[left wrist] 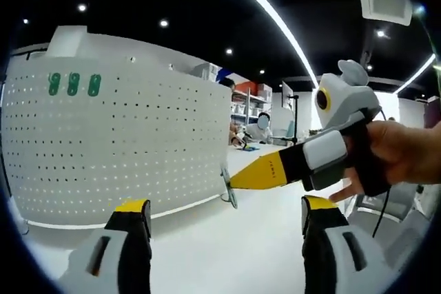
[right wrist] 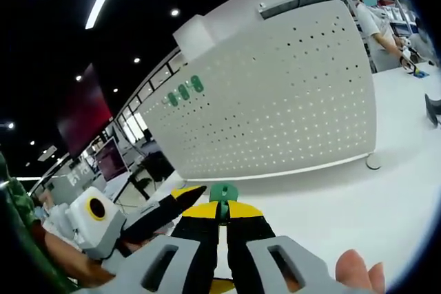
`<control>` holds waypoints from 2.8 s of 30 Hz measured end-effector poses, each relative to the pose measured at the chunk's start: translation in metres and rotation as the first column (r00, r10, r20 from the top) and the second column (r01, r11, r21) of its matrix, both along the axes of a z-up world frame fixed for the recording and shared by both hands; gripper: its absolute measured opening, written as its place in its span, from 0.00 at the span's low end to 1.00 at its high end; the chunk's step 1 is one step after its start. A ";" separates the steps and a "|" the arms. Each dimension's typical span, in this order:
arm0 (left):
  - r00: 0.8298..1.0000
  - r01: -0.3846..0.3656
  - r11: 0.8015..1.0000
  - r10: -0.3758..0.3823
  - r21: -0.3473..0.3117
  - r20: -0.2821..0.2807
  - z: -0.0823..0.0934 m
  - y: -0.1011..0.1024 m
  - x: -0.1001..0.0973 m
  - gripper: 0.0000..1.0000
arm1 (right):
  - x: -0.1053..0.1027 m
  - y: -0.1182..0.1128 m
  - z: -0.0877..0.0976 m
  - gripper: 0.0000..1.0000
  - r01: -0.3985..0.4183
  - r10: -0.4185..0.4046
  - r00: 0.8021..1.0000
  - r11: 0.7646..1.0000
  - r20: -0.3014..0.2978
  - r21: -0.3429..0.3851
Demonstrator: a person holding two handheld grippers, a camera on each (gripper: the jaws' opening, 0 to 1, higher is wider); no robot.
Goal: Insert the hook assembly into the mounting plate slot until the hook locks in place.
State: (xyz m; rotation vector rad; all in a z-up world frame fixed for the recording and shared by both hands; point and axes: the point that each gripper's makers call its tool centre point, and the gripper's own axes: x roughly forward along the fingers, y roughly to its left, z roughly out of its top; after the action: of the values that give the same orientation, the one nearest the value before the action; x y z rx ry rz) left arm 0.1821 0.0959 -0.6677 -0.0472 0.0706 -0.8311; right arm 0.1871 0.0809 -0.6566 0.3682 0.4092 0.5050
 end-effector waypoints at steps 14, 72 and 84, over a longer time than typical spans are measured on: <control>0.999 -0.020 0.999 0.019 0.030 0.031 0.008 0.012 -0.002 1.00 | 0.000 0.006 0.010 0.01 -0.006 0.006 1.000 1.000 0.028 0.001; 0.985 -0.172 0.985 0.171 0.007 0.031 0.075 0.111 -0.008 1.00 | 0.045 0.023 0.094 0.01 0.125 -0.063 0.946 0.976 0.319 -0.177; 0.992 -0.121 0.992 0.122 -0.030 0.029 0.085 0.132 0.004 1.00 | 0.071 0.029 0.101 0.01 0.131 -0.059 0.941 0.971 0.334 -0.200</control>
State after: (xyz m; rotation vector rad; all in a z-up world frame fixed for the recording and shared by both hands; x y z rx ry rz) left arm 0.1859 0.2280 -0.5826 -0.0651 0.0269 -0.7112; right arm 0.2585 0.1099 -0.5560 0.0857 0.1221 0.4113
